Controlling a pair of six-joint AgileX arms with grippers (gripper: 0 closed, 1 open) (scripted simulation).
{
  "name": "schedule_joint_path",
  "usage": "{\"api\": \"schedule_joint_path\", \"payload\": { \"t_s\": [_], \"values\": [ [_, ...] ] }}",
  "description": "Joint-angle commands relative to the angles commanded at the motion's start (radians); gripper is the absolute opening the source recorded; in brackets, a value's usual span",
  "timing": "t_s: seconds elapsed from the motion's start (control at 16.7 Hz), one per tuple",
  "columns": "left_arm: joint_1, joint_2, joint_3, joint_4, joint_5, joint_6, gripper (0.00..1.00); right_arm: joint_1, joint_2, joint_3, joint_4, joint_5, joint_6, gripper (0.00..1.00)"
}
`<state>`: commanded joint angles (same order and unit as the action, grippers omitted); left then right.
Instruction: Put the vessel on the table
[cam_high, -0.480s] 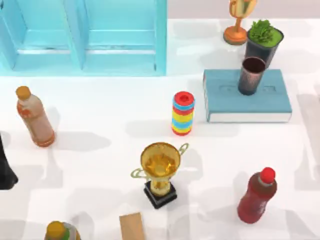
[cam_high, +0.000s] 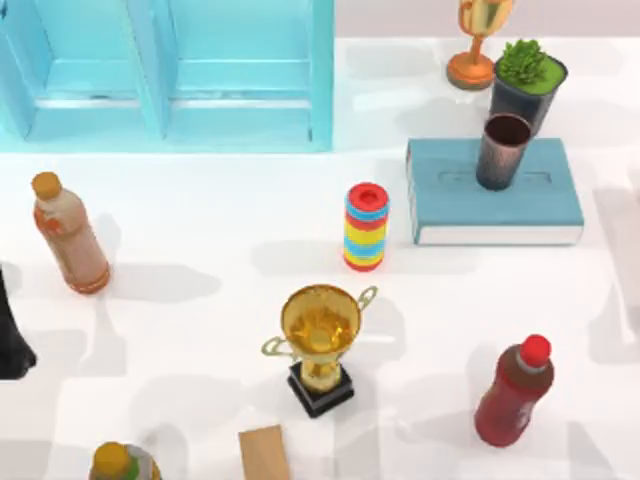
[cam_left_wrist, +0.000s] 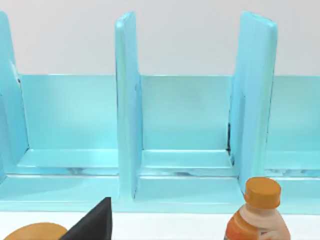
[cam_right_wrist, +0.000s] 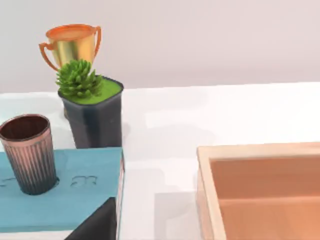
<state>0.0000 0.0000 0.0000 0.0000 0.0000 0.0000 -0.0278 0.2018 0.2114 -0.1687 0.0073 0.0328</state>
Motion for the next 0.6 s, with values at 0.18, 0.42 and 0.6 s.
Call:
{"api": "schedule_joint_path", "payload": {
  "t_s": [0.18,0.42,0.6],
  "values": [
    [0.000,0.000,0.000,0.000,0.000,0.000,1.00,-0.023,0.223,0.246,-0.167,0.009,0.034,1.00],
    [0.000,0.000,0.000,0.000,0.000,0.000,1.00,-0.036,0.612,0.681,-0.436,0.025,0.084,1.00],
    [0.000,0.000,0.000,0.000,0.000,0.000,1.00,-0.024,0.933,1.019,-0.648,0.037,0.120,1.00]
  ]
}}
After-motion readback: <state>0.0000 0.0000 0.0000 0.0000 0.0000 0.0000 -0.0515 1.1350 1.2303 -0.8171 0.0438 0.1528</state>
